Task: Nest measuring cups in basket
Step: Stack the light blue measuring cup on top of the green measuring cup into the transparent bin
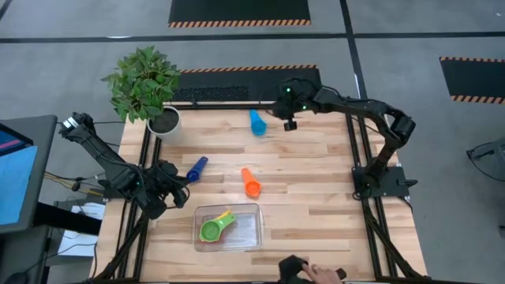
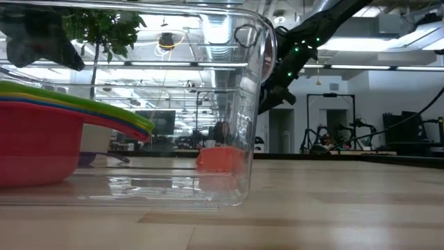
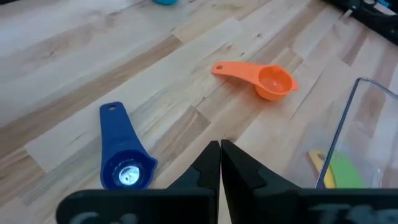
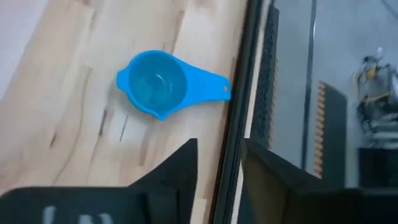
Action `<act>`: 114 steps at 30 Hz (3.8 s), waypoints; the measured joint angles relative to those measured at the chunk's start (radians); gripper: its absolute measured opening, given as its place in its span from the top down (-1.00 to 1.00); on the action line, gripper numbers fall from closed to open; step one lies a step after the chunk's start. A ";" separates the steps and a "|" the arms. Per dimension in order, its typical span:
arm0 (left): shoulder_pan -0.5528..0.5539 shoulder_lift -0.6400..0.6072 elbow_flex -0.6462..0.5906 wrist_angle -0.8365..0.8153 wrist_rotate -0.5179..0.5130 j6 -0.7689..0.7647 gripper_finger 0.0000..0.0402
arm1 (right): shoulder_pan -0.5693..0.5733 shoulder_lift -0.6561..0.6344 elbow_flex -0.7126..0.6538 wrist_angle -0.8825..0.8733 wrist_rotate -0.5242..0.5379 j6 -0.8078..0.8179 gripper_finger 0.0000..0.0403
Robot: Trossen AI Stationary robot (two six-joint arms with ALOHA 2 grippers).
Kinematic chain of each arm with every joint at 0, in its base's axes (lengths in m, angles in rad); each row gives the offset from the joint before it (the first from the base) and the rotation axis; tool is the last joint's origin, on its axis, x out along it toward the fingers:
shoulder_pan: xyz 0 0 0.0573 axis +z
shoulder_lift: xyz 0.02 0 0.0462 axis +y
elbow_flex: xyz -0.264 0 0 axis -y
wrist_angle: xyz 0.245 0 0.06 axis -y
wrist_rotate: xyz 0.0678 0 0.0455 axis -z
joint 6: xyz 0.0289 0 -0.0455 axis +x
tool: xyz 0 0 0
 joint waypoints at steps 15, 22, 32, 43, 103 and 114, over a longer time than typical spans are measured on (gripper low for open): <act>0.088 0.000 0.000 0.001 0.005 0.019 1.00 | 0.051 0.189 0.000 0.055 0.270 -0.167 -0.05; 0.105 0.000 0.000 0.004 0.052 0.023 1.00 | 0.108 0.212 0.065 0.072 0.249 -0.199 0.05; 0.105 0.000 0.000 0.004 0.057 0.024 1.00 | 0.135 0.212 0.091 -0.120 0.150 -0.276 0.16; 0.105 0.000 0.000 0.005 0.056 0.049 1.00 | 0.131 0.277 0.094 -0.088 0.164 -0.327 0.17; 0.105 0.000 0.000 0.028 0.081 0.018 1.00 | 0.178 0.387 0.229 0.011 0.342 -0.323 0.20; 0.105 0.000 0.000 0.031 0.070 -0.005 1.00 | 0.172 0.186 0.228 -0.126 0.421 0.202 0.20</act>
